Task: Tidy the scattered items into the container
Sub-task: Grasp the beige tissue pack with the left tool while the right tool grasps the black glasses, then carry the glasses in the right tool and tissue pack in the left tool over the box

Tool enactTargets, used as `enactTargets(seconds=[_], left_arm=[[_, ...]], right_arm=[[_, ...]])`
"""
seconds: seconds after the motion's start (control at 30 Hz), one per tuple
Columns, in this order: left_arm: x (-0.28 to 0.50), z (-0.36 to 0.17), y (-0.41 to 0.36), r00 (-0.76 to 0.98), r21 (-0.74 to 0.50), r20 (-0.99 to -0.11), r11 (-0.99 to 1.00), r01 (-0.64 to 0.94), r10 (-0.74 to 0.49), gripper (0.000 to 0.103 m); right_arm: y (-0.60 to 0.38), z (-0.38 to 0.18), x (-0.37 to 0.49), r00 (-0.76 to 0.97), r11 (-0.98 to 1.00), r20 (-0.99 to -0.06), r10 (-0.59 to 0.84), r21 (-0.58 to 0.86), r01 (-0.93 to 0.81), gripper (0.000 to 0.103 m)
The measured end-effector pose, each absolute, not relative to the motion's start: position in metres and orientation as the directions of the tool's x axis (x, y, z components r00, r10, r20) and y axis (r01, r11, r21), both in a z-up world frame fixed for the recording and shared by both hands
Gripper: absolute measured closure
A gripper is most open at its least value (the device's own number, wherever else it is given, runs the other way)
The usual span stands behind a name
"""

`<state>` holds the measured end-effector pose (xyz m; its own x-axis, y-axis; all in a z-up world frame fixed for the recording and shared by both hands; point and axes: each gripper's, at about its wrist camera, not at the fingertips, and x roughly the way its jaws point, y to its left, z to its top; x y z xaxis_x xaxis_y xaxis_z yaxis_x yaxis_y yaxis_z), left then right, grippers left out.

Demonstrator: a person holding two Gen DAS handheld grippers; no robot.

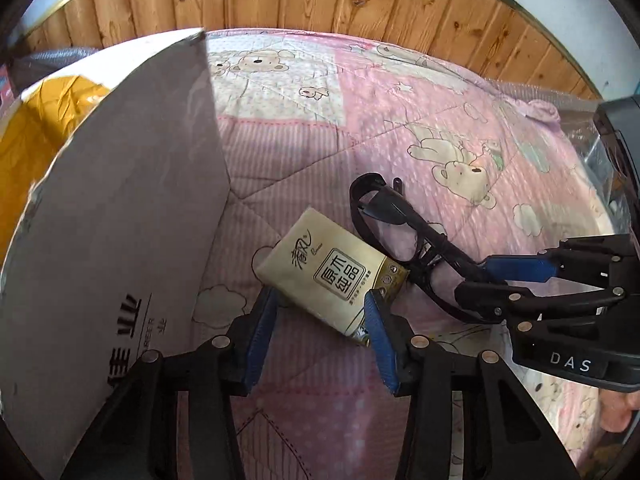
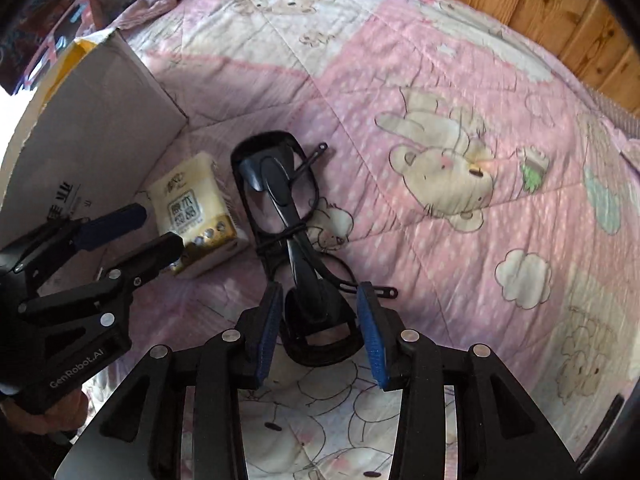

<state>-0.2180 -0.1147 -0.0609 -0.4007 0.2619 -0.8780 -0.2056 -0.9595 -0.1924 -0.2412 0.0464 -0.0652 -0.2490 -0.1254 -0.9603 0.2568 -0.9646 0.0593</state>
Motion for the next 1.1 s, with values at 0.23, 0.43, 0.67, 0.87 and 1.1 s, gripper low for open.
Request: enactTargets(seconds=[0.23,0.43,0.67,0.87,1.1], left_arm=[[-0.24,-0.059,-0.124,-0.393,-0.355,-0.844,-0.929,-0.101,0.365,0.042],[-0.249,-0.067,-0.078,-0.426,-0.096,-0.89,-0.979,-0.178,0.165,0.039],[-0.236,-0.063,-0.102,-0.45,-0.117,-0.874,-0.978,-0.176,0.185,0.044],[-0.239,-0.072,-0.088,-0.437,-0.106,-0.886,-0.985,-0.137,0.156,0.024],[-0.23,-0.088,-0.075,-0.432,-0.036,-0.895,-0.983,-0.179,0.112,0.051]], right_arm=[[0.035,-0.086,-0.246,-0.313,-0.964,-0.947,-0.079,-0.008,0.268,0.064],[0.062,-0.084,-0.245,-0.221,-0.985,-0.974,-0.052,0.014,0.173,0.081],[0.073,-0.083,-0.244,-0.223,-0.989,-0.972,-0.07,0.039,0.139,0.072],[0.086,-0.083,-0.243,-0.22,-0.99,-0.968,-0.121,0.1,0.104,0.067],[0.089,-0.076,-0.239,-0.236,-0.987,-0.963,-0.134,0.11,0.115,0.084]])
